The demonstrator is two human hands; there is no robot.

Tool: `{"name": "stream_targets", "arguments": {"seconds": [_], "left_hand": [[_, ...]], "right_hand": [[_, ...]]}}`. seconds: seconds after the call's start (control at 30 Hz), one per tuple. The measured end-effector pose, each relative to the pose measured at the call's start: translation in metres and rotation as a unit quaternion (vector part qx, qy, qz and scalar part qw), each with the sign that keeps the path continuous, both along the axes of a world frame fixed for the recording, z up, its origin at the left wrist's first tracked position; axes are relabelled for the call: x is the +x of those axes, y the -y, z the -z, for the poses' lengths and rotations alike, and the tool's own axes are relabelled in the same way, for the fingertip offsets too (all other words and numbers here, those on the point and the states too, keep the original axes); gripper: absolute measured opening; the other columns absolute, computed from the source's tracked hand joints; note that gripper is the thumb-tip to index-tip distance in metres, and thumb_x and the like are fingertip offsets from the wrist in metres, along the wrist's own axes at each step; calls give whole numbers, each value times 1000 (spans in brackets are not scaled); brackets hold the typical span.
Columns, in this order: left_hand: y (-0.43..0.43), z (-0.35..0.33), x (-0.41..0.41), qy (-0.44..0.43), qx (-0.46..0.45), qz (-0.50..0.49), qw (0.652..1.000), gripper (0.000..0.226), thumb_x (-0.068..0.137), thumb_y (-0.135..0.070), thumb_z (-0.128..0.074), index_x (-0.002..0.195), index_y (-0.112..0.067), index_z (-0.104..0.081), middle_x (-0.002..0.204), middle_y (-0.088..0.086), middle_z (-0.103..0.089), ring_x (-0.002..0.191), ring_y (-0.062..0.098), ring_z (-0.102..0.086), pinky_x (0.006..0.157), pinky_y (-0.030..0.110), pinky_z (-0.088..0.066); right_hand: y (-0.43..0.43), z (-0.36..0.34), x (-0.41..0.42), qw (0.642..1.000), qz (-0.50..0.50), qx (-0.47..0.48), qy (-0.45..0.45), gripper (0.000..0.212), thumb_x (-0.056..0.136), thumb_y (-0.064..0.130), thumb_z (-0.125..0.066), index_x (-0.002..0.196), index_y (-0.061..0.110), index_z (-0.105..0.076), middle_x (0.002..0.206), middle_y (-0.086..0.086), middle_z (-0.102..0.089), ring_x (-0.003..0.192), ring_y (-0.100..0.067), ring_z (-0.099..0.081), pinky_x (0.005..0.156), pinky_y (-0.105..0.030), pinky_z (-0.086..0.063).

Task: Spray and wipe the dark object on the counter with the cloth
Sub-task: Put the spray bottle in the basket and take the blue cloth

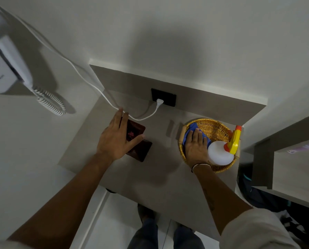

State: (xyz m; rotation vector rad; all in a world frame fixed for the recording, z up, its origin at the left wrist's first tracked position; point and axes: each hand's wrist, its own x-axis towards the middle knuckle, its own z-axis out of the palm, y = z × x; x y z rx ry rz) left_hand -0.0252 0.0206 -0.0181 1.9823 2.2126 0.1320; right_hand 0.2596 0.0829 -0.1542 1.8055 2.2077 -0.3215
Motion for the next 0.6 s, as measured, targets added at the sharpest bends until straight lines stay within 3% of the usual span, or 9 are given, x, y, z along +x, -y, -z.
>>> {"name": "stream_targets", "arguments": {"seconds": [0.1,0.17,0.3,0.4,0.47,0.6], "left_hand": [[-1,-3,-1,-1,-4,20,1000,115,88,-93,-34,169,-14,-11,179,8,-1,164,29,-13,122,58,-37],[-2,-6,-2,-4,-11,28,1000,116,89,-93,-33,169,-13,-10,179,8,2,165,27,-8,126,56,-30],[1,-7,-1,-16,6,52,998,103,96,-87,-28,168,-14,-23,179,11,-4,164,31,-12,126,58,-30],[6,-6,-3,-8,23,113,993,81,105,-72,-29,165,-17,-36,178,12,-11,164,32,-13,122,63,-36],[6,-7,-8,2,13,152,988,76,107,-68,-30,165,-19,-34,179,10,-8,165,30,-6,122,64,-35],[5,-12,-24,3,-33,204,978,85,103,-74,-34,170,-26,-15,179,0,12,165,22,11,125,65,-29]], "right_hand": [[-5,-12,0,998,30,10,-49,70,105,16,-53,161,0,-14,168,-27,-18,157,-42,-19,128,-53,-24],[-9,-24,-1,987,81,40,-130,65,103,13,-56,158,-1,-24,161,-26,-35,151,-41,-34,125,-50,-30],[-6,-52,-2,941,164,124,-268,62,98,1,-60,154,-2,-35,151,-24,-49,141,-40,-47,122,-48,-38],[6,-66,-4,903,167,201,-340,43,96,-7,-56,138,-1,-53,132,-22,-61,124,-38,-58,109,-47,-49],[12,-71,-3,875,165,240,-387,34,96,-9,-55,128,0,-58,121,-20,-64,115,-37,-61,102,-48,-53],[20,-73,-1,863,175,238,-410,48,97,-5,-57,145,-4,-48,141,-23,-59,131,-39,-56,116,-42,-45]]}}
